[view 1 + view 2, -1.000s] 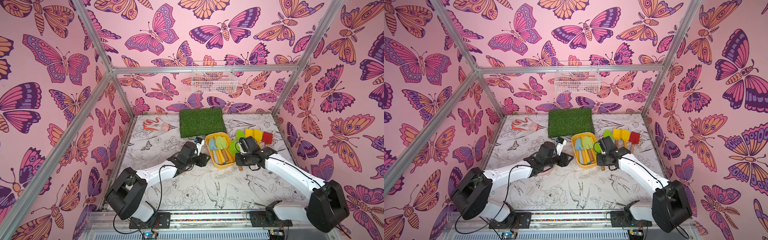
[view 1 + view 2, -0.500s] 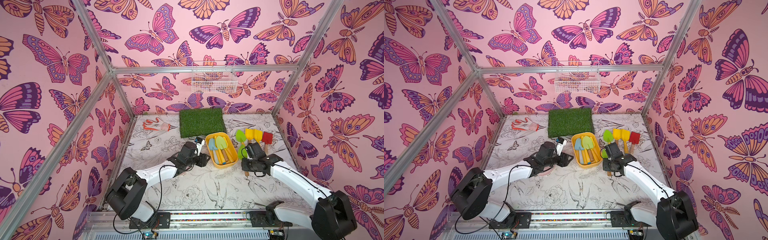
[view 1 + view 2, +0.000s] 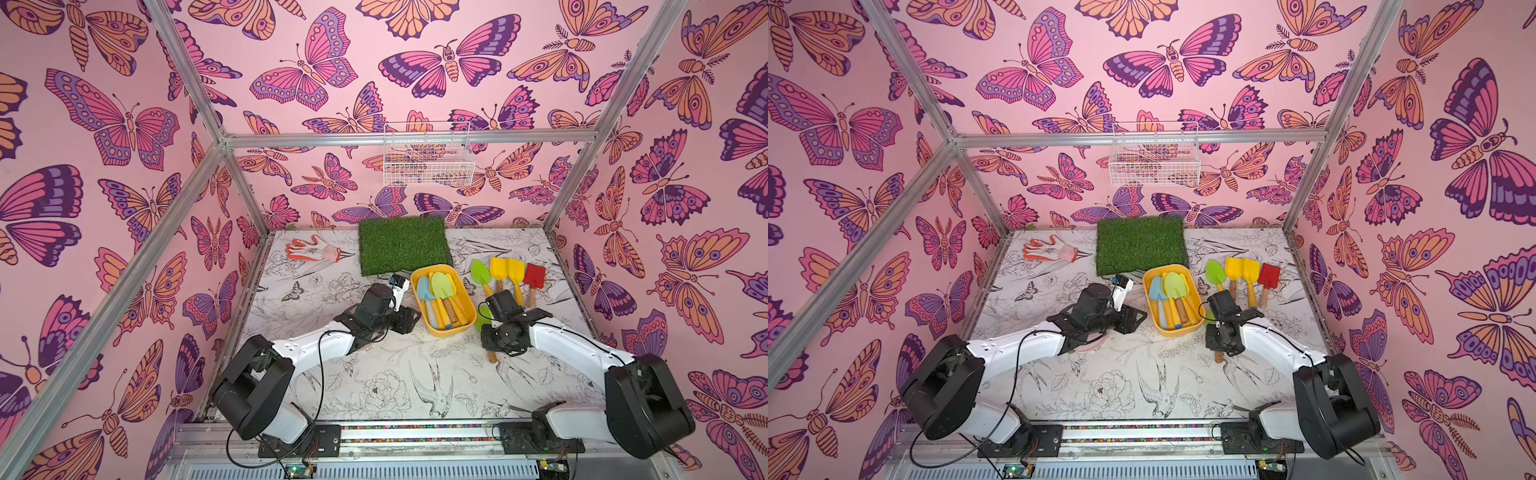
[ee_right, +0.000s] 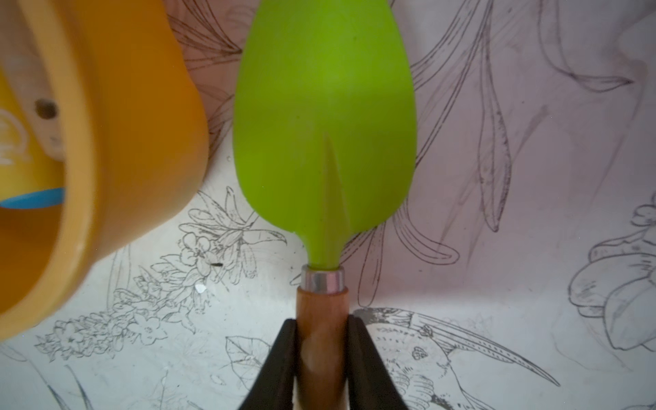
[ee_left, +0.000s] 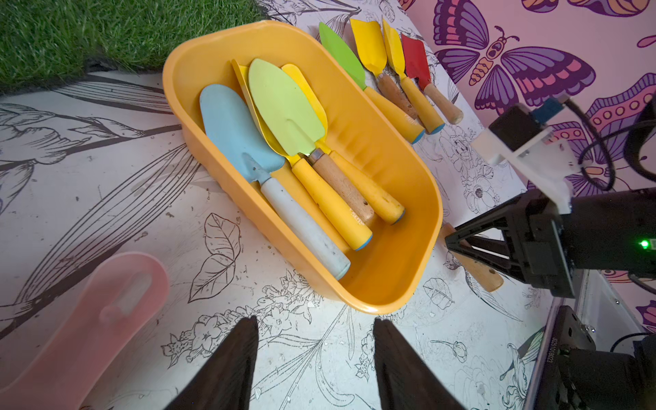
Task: Take the shovel out of the storage box
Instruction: Place the shovel at the center of the board.
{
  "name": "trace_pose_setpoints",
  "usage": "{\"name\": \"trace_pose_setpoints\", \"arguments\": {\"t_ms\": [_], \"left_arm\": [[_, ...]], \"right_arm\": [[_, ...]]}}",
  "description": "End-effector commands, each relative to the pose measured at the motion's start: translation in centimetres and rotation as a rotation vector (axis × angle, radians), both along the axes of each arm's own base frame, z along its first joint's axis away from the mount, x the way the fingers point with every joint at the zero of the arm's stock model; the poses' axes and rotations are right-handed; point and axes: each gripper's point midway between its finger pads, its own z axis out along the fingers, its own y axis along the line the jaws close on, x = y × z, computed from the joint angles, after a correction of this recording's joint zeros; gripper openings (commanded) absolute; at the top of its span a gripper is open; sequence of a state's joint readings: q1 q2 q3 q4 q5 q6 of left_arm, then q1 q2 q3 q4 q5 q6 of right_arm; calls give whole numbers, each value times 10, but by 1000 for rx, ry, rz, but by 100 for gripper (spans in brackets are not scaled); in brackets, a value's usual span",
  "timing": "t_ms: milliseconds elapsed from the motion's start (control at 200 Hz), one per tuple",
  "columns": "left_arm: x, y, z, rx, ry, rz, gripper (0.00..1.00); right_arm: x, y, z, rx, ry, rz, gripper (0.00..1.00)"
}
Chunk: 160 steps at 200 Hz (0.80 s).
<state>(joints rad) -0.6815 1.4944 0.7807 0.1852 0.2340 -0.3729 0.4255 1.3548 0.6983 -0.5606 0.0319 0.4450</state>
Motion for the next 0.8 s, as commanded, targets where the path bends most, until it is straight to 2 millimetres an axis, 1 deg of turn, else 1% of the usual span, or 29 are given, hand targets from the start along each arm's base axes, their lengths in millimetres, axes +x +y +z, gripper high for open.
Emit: {"name": "trace_pose_setpoints", "arguments": {"t_ms": [0,140,210,260,355,461,516,651,796], "left_arm": [[-2,0,3,10,-15,-13,57],[-3,-1,3,8,-14,-15,58],[-3,-1,3,8,-13,-16,58],[-3,-1,4,7,-16,-15,58],[-3,-2,4,7,-16,-16,58],[-3,-2,3,8,-12,-18,58],[-3,-2,3,7,-13,-18,58],[-3,-3,2,9,-11,-19,58],[-3,-3,2,9,-12,-19,58]], "right_arm": [[15,5,6,19,-27,-9,15],[16,6,1,19,-6,-13,19],[16,6,1,18,-3,-13,23],[15,4,2,13,-6,-19,28],[14,0,8,5,-26,-26,35],[14,-1,19,11,-48,-29,42],[14,-1,26,16,-62,-27,44],[13,-2,47,20,-105,-22,45],[13,3,75,52,-154,7,45]]}}
